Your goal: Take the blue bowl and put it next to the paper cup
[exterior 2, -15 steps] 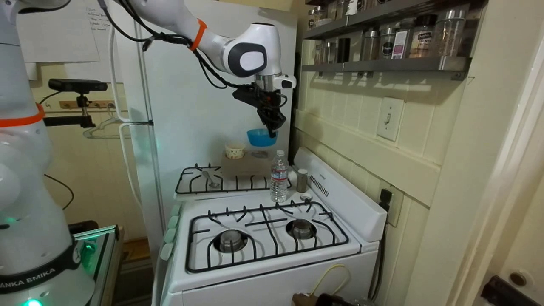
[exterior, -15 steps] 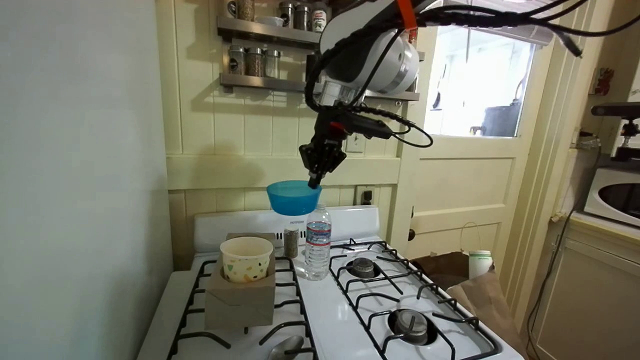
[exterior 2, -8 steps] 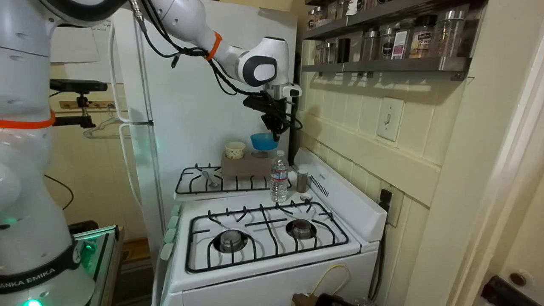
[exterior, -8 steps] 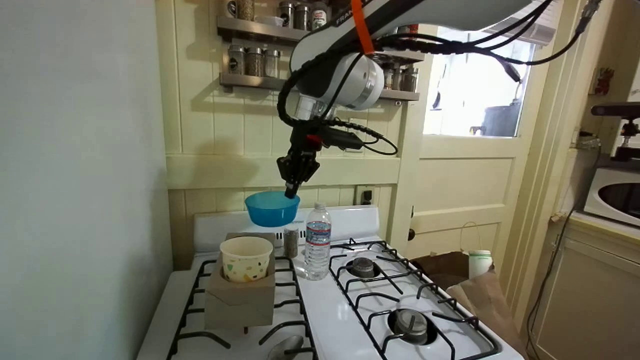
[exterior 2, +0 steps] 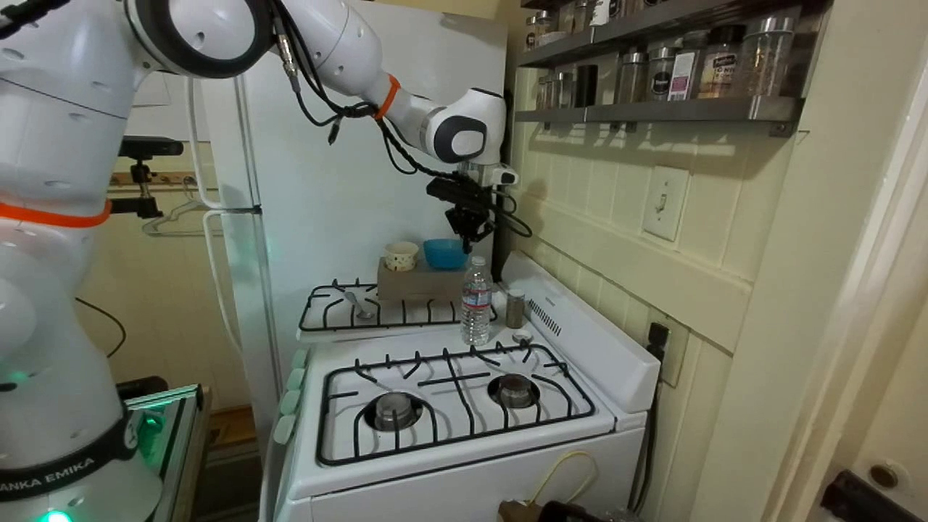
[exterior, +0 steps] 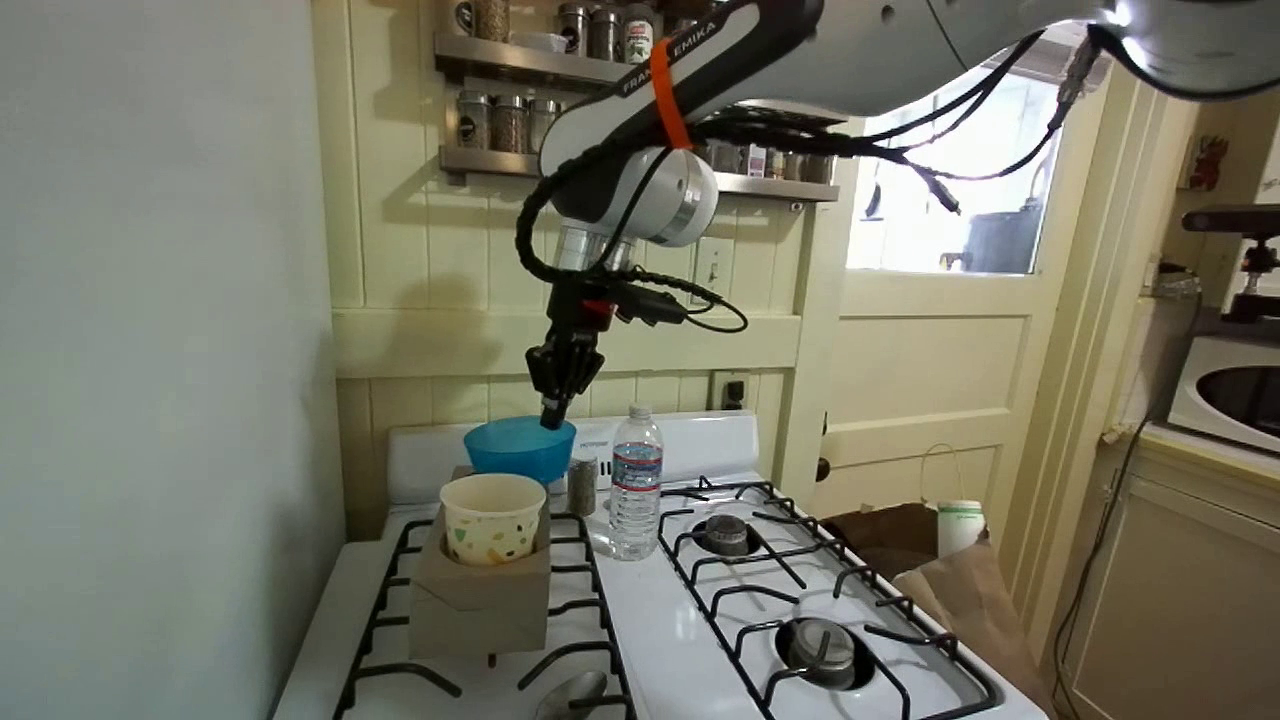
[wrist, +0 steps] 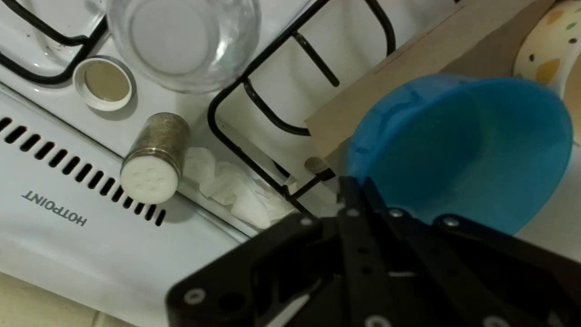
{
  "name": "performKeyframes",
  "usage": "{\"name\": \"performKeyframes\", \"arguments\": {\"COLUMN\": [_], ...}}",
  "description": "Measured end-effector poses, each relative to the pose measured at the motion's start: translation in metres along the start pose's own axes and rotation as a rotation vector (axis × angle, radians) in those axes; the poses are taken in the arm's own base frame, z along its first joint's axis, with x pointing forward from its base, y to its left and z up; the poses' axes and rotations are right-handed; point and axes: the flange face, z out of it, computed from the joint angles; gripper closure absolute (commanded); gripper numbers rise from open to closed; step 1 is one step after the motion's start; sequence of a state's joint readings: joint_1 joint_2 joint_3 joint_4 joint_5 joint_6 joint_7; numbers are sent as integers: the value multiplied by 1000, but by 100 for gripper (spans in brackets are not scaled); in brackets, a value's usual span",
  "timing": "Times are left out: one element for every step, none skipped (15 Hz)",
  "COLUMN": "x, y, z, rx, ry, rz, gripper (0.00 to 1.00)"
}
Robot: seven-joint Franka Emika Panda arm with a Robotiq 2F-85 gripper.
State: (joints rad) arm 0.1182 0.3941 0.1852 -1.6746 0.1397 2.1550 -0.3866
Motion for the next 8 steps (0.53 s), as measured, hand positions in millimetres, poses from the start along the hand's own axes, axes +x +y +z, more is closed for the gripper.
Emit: {"name": "performKeyframes", "arguments": {"x": [3,6,9,11,13,15,17,18], "y": [0,0,0,-1,-2,-3,-3,-4], "z": [1,2,3,4,5,7,8,10], "rx": [4,9,15,21,27,34,40,46], "ry": [-1,-5,-11,-17,-21,-29,-35,-39], "rz": [-12,-22,-35,-46,-58,-69,-79,-88], "gripper": [99,99,99,99,99,99,99,99]}}
